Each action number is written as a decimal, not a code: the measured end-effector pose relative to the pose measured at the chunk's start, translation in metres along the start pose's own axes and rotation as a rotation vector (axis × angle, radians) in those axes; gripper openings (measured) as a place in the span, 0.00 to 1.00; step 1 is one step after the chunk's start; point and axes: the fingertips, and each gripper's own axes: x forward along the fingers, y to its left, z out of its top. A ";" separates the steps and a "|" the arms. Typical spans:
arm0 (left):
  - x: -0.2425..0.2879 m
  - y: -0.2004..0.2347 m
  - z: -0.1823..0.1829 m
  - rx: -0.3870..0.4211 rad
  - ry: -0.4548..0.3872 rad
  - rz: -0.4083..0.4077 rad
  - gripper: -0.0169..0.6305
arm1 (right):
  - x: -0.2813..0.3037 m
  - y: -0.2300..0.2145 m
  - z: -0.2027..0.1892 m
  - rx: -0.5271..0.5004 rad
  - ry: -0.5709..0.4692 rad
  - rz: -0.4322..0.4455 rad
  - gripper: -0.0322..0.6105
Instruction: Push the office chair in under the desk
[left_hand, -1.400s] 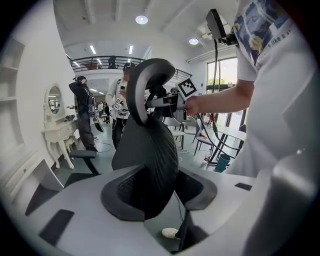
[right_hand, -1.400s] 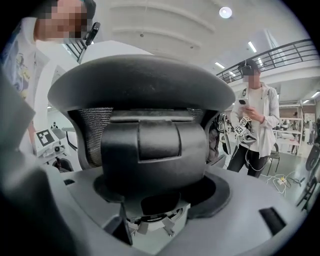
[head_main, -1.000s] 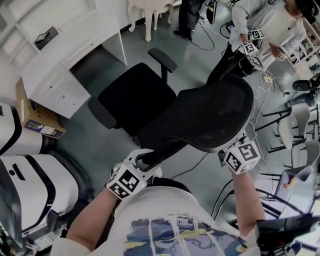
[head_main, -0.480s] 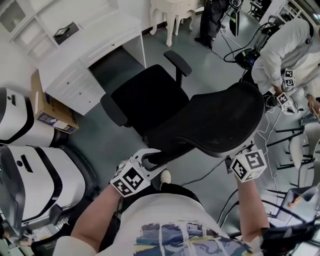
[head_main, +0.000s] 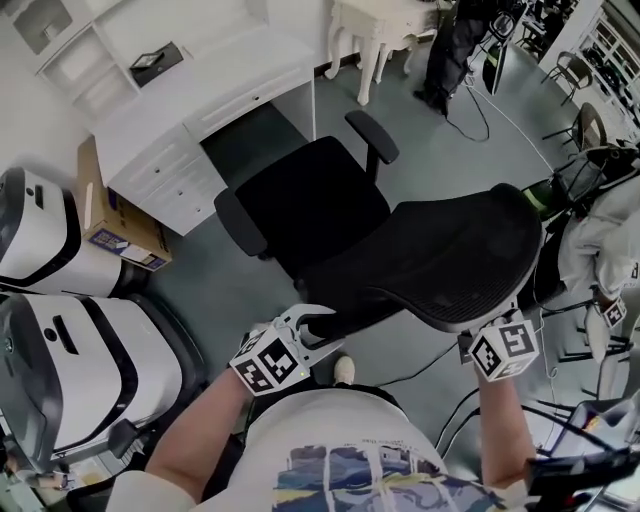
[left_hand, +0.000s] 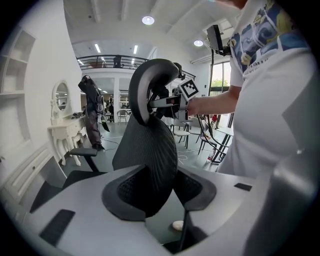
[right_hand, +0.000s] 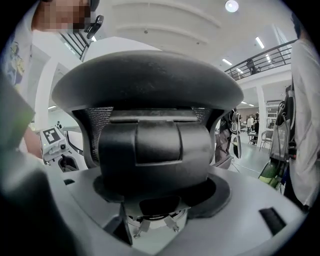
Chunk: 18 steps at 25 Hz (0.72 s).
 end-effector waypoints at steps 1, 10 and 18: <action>-0.003 0.005 -0.001 0.001 -0.003 -0.002 0.28 | 0.006 0.002 0.003 0.002 -0.003 -0.003 0.56; -0.026 0.047 -0.011 0.013 0.002 -0.034 0.29 | 0.048 0.017 0.017 0.032 -0.027 -0.031 0.56; -0.041 0.080 -0.017 0.014 0.001 -0.035 0.29 | 0.081 0.025 0.029 0.038 -0.037 -0.038 0.55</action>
